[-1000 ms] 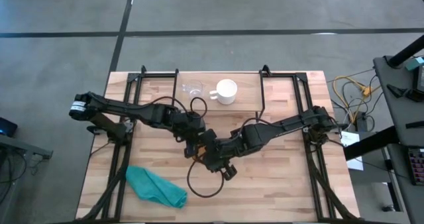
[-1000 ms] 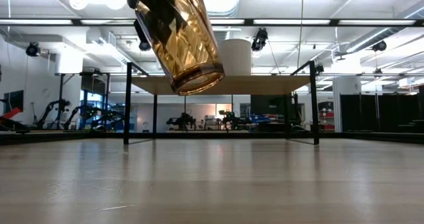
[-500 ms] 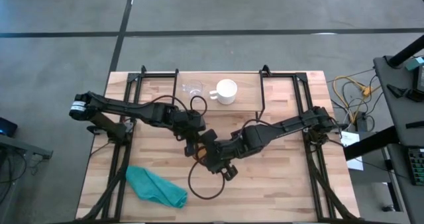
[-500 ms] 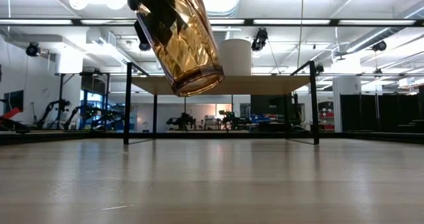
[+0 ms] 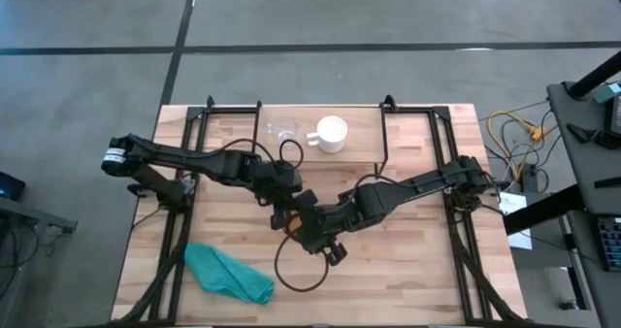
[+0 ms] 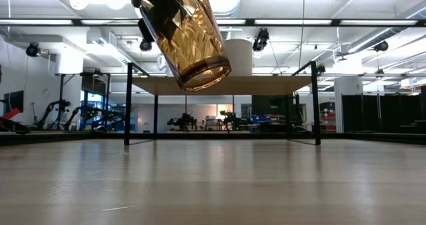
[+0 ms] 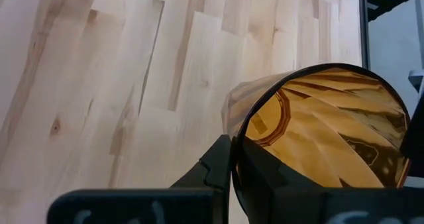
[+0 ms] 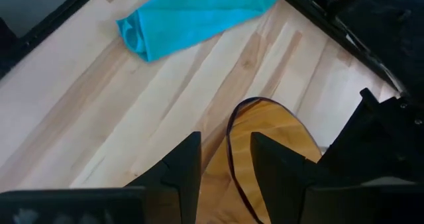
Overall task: Stack small to large cups/mugs on shelf
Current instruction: Put the brown glass on the shelf
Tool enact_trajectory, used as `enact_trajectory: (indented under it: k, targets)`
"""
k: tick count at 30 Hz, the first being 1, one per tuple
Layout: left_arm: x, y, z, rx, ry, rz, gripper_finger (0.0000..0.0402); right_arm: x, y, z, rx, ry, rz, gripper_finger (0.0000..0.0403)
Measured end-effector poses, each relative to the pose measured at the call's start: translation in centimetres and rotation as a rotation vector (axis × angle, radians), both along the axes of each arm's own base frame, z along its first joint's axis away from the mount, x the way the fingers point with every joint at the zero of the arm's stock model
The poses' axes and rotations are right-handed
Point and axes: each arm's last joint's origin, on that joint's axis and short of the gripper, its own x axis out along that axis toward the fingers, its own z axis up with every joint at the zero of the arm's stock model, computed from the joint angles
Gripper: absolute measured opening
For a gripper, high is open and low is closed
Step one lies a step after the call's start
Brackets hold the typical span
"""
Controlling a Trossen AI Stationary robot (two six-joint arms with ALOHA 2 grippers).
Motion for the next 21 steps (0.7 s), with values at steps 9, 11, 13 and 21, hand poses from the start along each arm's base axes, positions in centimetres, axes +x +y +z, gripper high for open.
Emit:
enact_trajectory:
  k: [9, 11, 13, 21]
  targets:
    - [0.0, 0.2, -0.2, -0.003, 0.009, 0.014, 0.0006, 0.0, 0.0, 0.0, 0.017, 0.003, -0.021, 0.0125]
    - [0.0, 0.3, -0.2, -0.003, 0.01, 0.018, 0.0006, -0.1, 0.0, -0.1, 0.007, 0.005, -0.025, 0.0125]
    - [0.0, 0.5, -0.2, -0.003, 0.009, 0.023, 0.0006, -0.1, 0.1, -0.1, -0.004, 0.006, -0.032, 0.0125]
    - [0.5, 1.2, -0.8, 0.006, 0.023, 0.054, 0.0006, -0.5, 0.0, -0.3, 0.004, 0.042, -0.087, 0.0123]
